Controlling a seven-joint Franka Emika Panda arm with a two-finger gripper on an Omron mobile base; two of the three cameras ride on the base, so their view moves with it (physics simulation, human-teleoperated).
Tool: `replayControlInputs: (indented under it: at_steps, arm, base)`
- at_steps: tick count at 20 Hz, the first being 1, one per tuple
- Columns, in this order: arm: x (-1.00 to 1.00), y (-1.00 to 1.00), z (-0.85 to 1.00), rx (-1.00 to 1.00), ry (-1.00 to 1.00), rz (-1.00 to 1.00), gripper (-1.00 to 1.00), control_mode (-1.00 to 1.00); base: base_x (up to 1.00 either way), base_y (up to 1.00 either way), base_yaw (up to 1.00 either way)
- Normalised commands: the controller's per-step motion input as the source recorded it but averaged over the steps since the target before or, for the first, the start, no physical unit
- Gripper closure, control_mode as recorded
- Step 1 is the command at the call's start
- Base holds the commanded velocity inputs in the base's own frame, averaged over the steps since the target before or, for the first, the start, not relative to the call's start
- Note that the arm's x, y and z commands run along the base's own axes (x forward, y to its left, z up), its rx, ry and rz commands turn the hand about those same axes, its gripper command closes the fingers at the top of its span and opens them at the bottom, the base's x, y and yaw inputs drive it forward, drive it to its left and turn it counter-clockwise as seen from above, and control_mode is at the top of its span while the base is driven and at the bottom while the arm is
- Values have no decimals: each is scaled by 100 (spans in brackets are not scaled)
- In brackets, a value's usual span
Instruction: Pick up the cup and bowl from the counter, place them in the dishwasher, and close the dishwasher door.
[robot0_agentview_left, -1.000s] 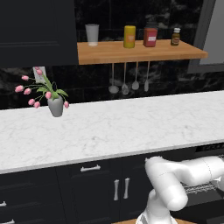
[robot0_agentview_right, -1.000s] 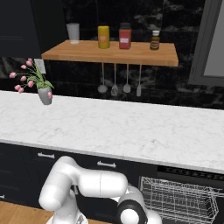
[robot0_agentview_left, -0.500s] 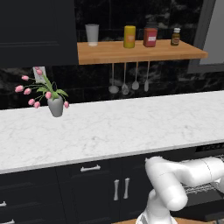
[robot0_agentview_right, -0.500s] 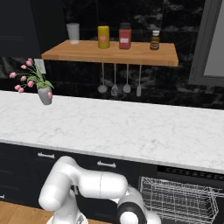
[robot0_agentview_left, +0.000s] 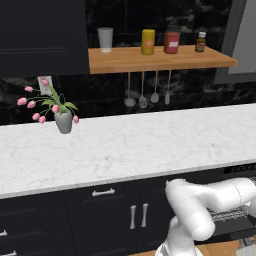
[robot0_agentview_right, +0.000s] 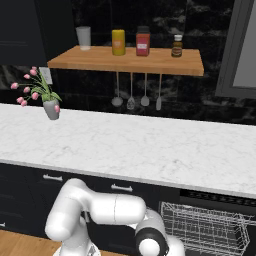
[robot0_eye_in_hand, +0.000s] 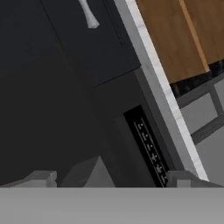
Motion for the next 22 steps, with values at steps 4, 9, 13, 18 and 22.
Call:
replayControlInputs:
  at_steps: [4,9,13,18,22]
  arm:
    - [100,0,50,2,-14,0,-100,-100]
    - [100,0,41,0,-10,0,-100,-100]
    - [100,0,26,0,-2,0,-100,-100]
    - [100,-2,5,0,0,0,-100,-100]
    - [100,-10,0,0,2,0,-100,-100]
  base:
    - [0,0,0]
    - [0,0,0]
    - [0,0,0]
    - [0,0,0]
    - [0,0,0]
